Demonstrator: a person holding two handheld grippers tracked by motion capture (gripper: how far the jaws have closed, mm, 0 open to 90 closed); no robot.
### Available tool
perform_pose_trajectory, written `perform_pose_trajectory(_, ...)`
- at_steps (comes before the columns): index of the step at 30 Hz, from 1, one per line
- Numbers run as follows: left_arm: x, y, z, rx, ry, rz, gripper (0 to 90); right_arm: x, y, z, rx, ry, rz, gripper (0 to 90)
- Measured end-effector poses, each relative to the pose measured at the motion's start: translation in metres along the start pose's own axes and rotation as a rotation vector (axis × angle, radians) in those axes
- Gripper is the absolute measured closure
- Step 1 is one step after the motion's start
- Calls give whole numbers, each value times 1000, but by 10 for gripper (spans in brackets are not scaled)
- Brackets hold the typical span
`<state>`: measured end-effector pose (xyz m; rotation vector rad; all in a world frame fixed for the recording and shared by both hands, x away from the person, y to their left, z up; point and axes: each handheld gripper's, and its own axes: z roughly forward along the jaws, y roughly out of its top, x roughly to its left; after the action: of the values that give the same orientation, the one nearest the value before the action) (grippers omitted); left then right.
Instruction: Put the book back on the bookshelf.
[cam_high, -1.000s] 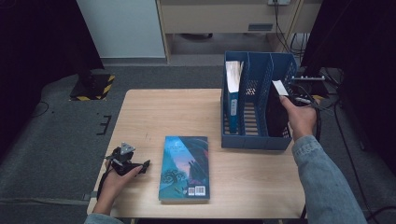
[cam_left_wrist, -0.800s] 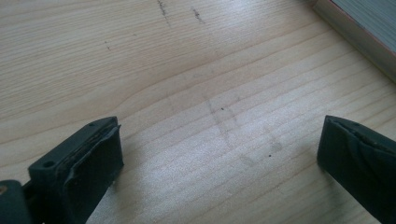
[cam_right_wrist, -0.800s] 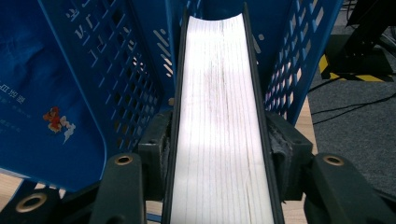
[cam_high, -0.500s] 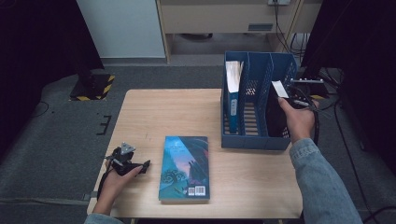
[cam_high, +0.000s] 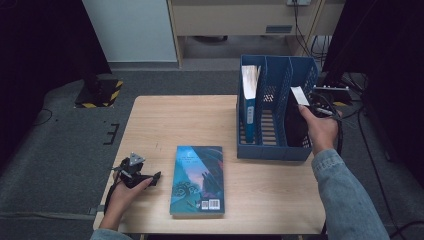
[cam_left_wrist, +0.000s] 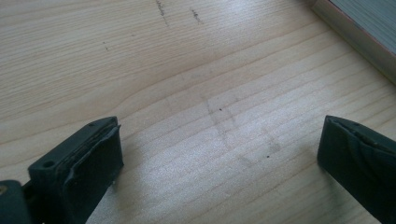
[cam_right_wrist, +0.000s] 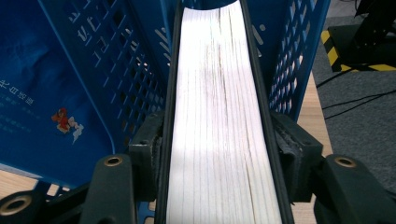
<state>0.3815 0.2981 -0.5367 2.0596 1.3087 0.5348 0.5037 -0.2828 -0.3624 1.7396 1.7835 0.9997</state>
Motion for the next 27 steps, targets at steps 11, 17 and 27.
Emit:
perform_pose_trajectory(11,-1,1,0,3,-2,5,0,-2,0,7,32,7,22,447)
perform_pose_trajectory(17,-1,1,1,4,-1,5,0,2,3,5,50,-32,-33,499)
perform_pose_trajectory(27,-1,1,1,3,-2,5,0,-1,11,5,55,-62,-45,528)
